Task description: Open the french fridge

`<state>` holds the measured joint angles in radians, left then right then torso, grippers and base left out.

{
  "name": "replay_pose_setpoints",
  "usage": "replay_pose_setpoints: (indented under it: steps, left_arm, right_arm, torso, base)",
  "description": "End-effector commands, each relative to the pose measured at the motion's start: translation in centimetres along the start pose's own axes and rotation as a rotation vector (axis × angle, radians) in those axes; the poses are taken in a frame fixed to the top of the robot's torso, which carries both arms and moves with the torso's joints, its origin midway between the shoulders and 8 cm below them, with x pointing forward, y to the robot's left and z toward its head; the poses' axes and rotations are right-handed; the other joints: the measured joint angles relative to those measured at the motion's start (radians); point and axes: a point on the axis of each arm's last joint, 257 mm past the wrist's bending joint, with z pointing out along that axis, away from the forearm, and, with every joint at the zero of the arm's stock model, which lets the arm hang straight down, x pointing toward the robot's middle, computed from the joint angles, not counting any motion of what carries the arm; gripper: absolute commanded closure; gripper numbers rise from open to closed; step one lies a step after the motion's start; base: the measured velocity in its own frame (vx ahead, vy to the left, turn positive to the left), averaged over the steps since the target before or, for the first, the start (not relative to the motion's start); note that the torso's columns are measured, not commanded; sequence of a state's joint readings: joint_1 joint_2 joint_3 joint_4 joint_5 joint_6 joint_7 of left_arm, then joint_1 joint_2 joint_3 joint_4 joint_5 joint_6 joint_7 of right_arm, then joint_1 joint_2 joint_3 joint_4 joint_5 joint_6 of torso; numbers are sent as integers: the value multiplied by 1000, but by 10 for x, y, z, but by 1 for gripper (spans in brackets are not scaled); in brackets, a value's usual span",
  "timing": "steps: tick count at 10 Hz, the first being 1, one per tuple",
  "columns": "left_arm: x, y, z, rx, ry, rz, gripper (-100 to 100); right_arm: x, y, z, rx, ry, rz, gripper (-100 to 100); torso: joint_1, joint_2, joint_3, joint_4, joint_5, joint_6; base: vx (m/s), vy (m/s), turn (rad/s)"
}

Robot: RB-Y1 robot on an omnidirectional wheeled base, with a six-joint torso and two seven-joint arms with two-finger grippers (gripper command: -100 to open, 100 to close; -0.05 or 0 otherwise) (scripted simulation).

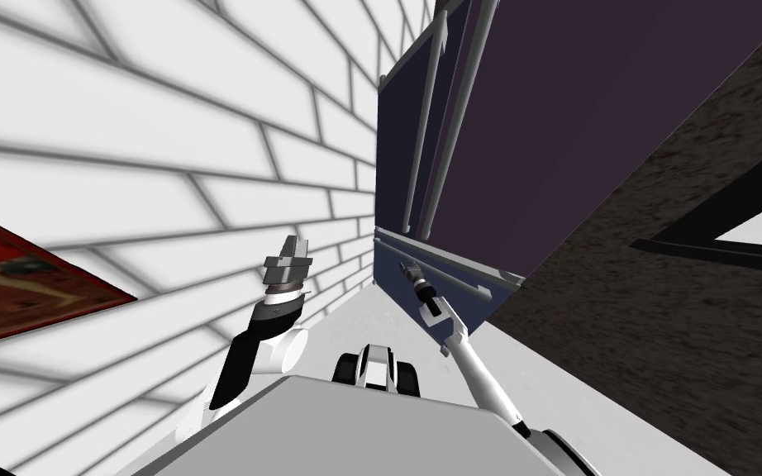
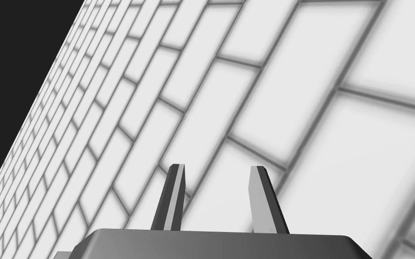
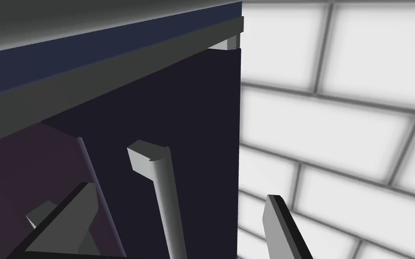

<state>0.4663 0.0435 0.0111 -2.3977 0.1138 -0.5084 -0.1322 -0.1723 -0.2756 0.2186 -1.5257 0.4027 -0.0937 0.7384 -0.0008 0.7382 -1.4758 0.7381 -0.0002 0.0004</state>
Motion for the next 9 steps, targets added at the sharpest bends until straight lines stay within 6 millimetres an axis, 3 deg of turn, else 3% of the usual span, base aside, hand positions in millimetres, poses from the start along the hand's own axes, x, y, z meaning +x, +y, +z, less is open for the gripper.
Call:
replay_pose_setpoints:
  steps: [1, 9]
  left_arm:
    - [0, 0, 0, 0, 0, 0, 0]
    - [0, 0, 0, 0, 0, 0, 0]
  right_arm:
    - [3, -5, 14, 12, 26, -106, -100]
    - [-2, -37, 58, 67, 103, -426, -100]
  torso:
    - [1, 0, 0, 0, 0, -1]
    - [1, 0, 0, 0, 0, -1]
  base:
    - [-31, 21, 37]
    - [-30, 8, 46]
